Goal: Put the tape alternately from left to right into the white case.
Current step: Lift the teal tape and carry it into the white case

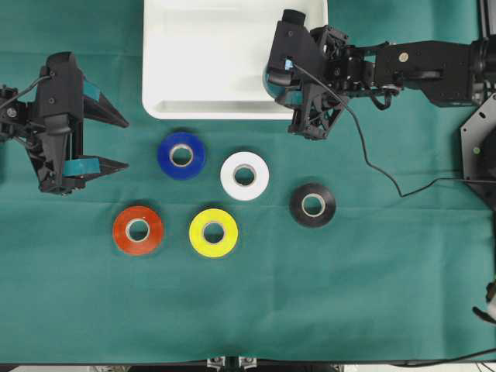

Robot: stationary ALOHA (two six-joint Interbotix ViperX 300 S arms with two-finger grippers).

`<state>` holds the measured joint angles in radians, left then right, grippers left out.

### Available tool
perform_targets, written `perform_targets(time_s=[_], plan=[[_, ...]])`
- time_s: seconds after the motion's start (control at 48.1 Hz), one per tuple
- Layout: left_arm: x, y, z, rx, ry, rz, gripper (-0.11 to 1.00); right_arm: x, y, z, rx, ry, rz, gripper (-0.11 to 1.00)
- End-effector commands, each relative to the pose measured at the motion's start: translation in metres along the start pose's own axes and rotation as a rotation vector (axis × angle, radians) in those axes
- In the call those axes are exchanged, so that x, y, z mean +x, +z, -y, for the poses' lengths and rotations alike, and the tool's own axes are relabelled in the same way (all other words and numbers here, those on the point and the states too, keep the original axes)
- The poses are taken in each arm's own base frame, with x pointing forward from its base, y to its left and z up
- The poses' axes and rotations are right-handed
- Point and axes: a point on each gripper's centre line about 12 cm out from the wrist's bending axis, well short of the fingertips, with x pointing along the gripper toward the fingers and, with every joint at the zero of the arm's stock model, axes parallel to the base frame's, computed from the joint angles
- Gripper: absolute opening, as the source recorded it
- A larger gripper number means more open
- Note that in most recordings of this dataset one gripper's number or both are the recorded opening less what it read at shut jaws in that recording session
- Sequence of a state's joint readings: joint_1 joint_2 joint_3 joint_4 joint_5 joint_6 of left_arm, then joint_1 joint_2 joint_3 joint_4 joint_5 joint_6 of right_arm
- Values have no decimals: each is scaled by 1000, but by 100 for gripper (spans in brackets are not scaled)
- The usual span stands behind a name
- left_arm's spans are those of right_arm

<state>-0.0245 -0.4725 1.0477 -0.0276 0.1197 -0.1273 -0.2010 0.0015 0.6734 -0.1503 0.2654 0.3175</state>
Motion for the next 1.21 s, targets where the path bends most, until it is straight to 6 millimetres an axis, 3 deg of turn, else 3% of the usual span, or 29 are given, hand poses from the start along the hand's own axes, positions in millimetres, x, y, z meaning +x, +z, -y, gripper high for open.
perform_targets(time_s=[0.0, 0.811, 1.04, 1.186], plan=[[-3, 10, 0, -4, -1, 31, 62, -5, 8, 1, 5, 4, 38, 29], [-3, 9, 0, -5, 0, 30, 62, -4, 6, 5, 14, -4, 30, 29], [-3, 8, 0, -6, -1, 28, 62, -4, 5, 5, 14, -5, 24, 89], [-3, 9, 0, -6, -1, 29, 62, -4, 5, 5, 14, -6, 22, 83]])
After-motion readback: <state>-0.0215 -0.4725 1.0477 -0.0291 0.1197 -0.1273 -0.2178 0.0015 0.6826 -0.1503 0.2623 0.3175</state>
